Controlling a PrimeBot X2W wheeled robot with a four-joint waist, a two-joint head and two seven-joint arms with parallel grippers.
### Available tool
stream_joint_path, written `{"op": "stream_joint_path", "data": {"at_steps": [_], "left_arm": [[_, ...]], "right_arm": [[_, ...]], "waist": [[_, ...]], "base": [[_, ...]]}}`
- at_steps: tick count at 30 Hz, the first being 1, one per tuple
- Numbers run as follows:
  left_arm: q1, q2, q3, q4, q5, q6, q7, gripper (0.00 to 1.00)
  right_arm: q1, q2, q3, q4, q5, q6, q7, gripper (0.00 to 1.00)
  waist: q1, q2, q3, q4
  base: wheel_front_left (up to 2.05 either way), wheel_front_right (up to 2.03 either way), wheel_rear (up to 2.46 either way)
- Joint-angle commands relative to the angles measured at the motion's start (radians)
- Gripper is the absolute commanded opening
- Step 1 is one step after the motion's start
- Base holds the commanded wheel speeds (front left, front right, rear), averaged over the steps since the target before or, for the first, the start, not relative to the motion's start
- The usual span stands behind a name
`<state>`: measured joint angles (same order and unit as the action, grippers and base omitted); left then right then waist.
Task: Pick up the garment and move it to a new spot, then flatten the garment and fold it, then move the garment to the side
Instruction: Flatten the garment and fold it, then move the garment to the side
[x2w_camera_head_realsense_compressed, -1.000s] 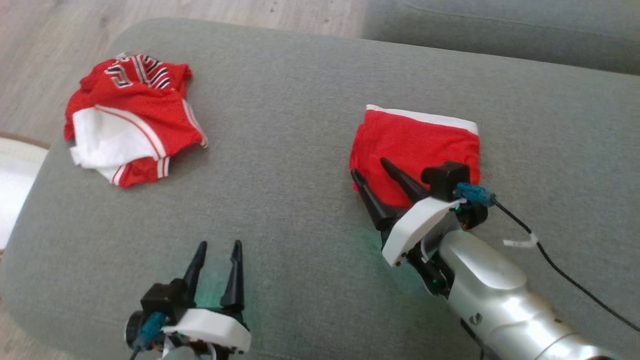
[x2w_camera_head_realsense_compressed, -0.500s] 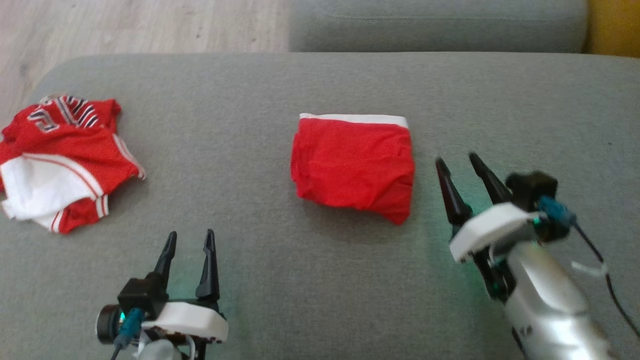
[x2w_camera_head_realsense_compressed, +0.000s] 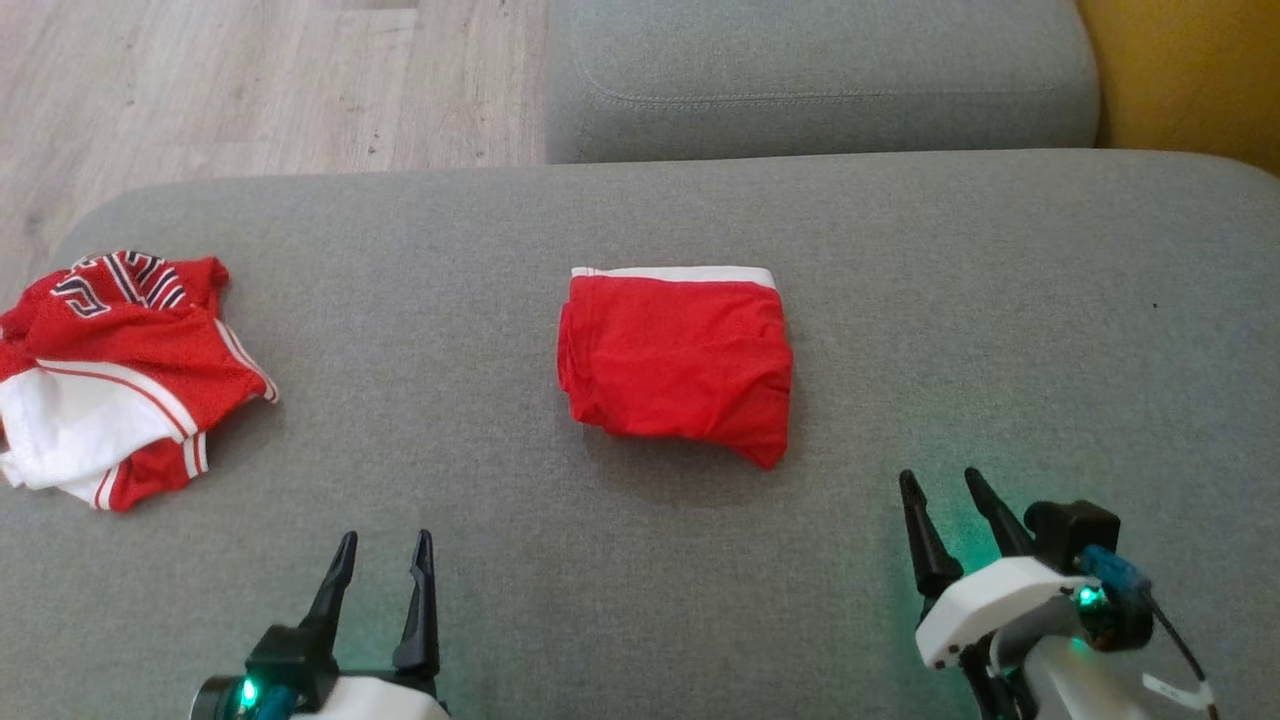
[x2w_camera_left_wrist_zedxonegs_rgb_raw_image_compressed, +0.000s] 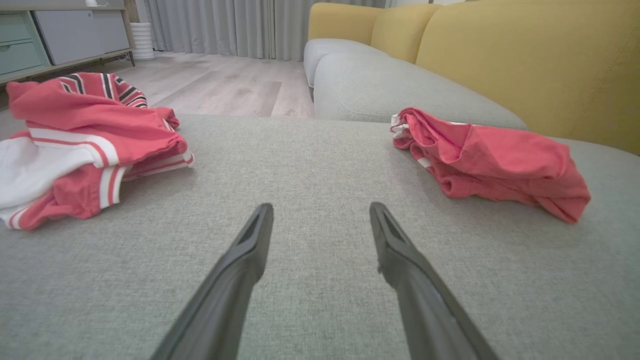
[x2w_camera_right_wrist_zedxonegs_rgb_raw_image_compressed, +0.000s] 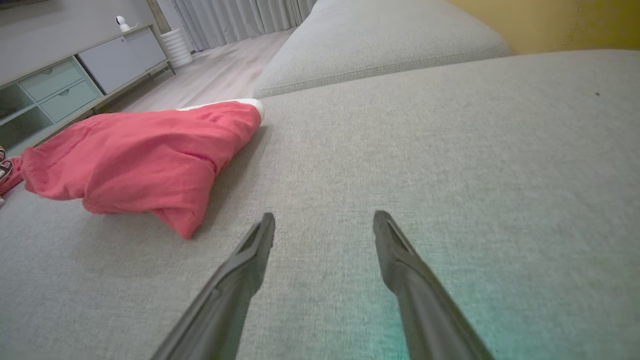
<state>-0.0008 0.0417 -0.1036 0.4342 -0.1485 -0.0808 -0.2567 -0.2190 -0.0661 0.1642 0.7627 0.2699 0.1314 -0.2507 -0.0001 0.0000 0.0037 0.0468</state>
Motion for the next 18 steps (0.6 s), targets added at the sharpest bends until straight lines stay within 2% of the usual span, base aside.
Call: {"op": "stream_joint_path", "data": {"at_steps": [1,10,18], "left_arm": [[-0.03,0.009,0.02,-0.038,0.011,0.0,-0.005,1.0],[-0.054,0.009,-0.014,-0.056,0.014,0.008,-0.005,1.0],[-0.125,0.009,-0.11,-0.06,-0.018,0.011,-0.005,1.0]], "right_arm": [[-0.029,0.012,0.02,-0.027,-0.009,-0.001,-0.011,1.0],[-0.081,0.015,0.025,-0.028,-0.004,-0.001,-0.011,1.0],[-0.266,0.016,0.076,0.011,0.097,-0.001,-0.011,1.0]], "waist": [[0.0001,0.0,0.0,0.001],[0.0001,0.0,0.04,0.026],[0.0001,0.0,0.153,0.133]], "base": [[0.0,0.0,0.0],[0.0,0.0,0.0],[0.0,0.0,0.0]]}}
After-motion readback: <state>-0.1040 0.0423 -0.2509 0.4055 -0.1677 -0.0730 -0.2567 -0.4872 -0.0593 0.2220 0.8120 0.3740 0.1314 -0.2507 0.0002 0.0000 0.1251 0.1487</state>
